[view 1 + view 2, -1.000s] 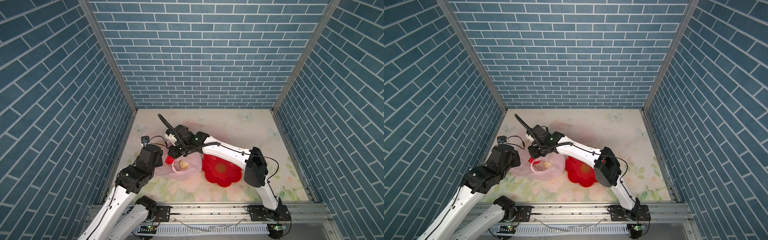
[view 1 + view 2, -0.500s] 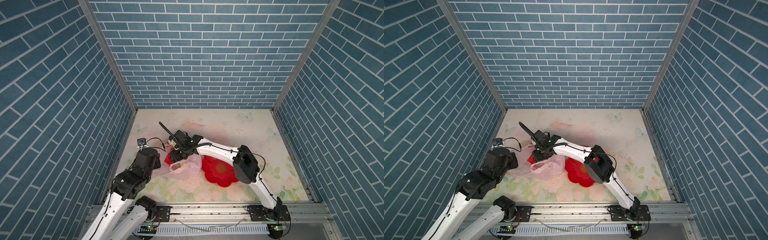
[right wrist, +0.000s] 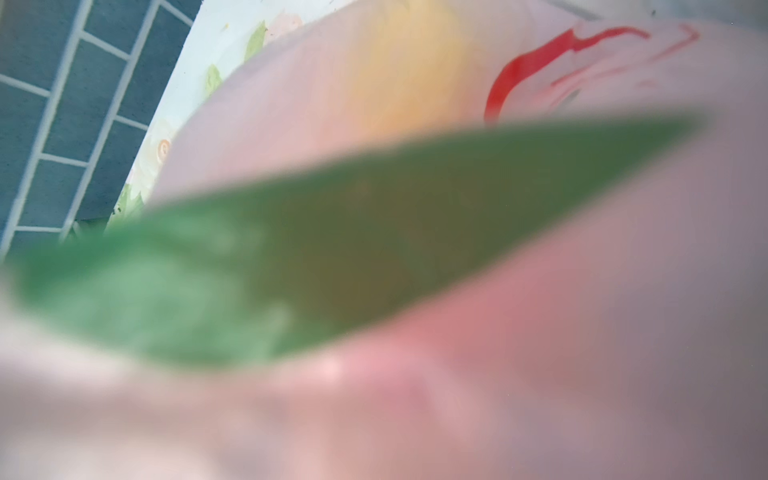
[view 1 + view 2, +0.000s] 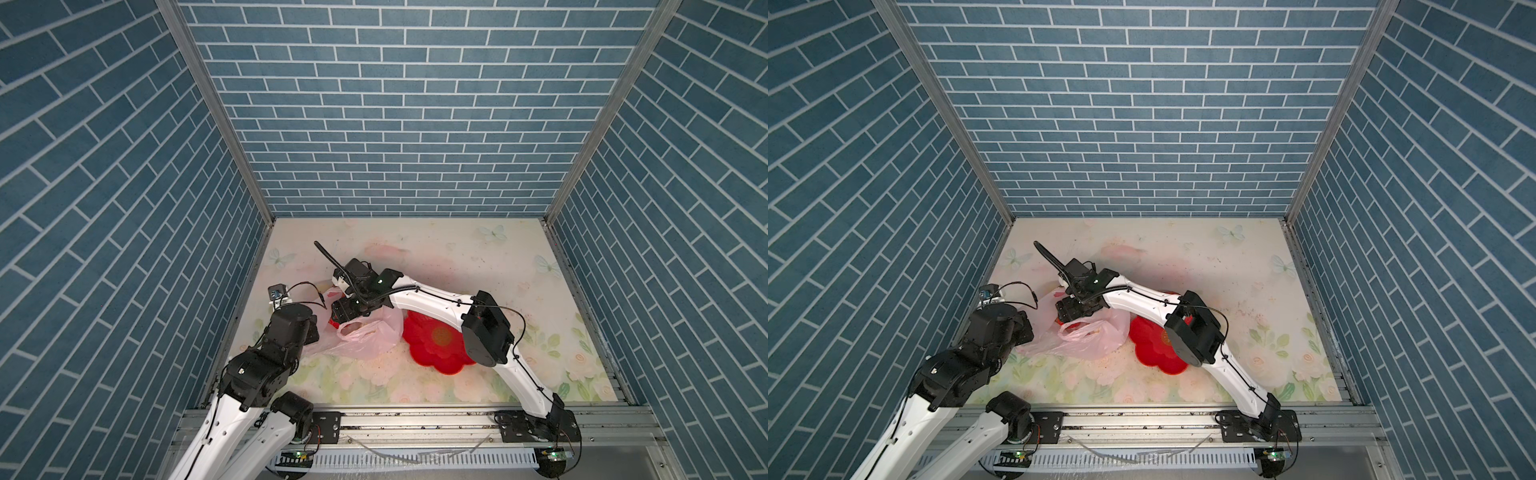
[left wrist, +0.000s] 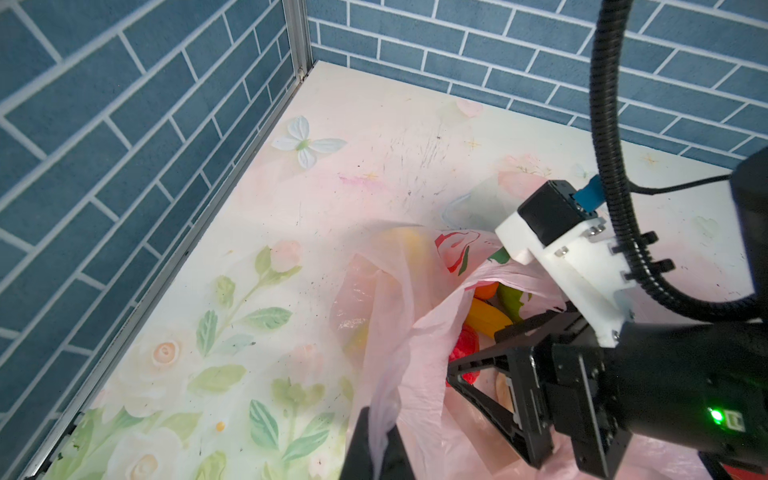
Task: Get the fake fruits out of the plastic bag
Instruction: 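Reach the right gripper into the bag mouth and grasp the red apple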
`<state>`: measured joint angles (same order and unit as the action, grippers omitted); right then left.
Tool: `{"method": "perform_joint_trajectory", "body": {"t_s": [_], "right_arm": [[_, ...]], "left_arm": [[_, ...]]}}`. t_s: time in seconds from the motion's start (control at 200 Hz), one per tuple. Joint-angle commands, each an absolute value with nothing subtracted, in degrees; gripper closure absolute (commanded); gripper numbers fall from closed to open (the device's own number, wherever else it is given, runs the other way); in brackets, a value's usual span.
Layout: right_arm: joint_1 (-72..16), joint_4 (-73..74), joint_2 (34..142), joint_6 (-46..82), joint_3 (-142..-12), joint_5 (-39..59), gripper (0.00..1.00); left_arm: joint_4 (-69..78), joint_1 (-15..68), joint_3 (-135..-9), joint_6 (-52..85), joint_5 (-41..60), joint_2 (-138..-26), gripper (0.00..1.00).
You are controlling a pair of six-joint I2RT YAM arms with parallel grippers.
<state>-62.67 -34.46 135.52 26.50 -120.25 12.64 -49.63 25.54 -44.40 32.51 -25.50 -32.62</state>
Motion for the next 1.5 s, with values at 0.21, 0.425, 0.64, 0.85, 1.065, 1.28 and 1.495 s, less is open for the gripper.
{"method": "perform_joint_trajectory", "body": {"t_s": [0.21, 0.425, 0.64, 0.85, 1.065, 1.28, 1.495], "right_arm": [[-62.8, -34.3, 140.2, 24.2, -126.6, 9.1, 0.15], [-62.8, -34.9, 142.5, 24.8, -128.6, 8.9, 0.20], [-62.9, -35.7, 144.5, 25.6, -130.7, 9.2, 0.24], [-62.8, -36.3, 145.4, 25.7, -131.4, 9.7, 0.34], [-62.8, -36.3, 145.4, 25.5, -131.4, 10.6, 0.57], [-62.8, -36.3, 143.1, 24.0, -130.3, 11.3, 0.69], [-62.8, -35.0, 138.7, 23.4, -127.1, 12.6, 0.76]], "left_arm": [[-49.9, 25.3, -41.6, 35.6, -22.6, -30.4, 0.94], [-50.0, 25.1, -40.9, 35.9, -22.7, -29.4, 0.94], [-50.0, 25.2, -40.6, 35.9, -22.7, -29.4, 0.94], [-49.8, 25.1, -40.3, 36.1, -23.4, -29.3, 0.94], [-47.2, 25.1, -38.6, 36.0, -24.8, -30.4, 0.94], [-44.3, 25.2, -38.5, 35.2, -25.7, -32.3, 0.94], [-44.0, 25.2, -38.8, 35.1, -26.3, -32.0, 0.94]]}}
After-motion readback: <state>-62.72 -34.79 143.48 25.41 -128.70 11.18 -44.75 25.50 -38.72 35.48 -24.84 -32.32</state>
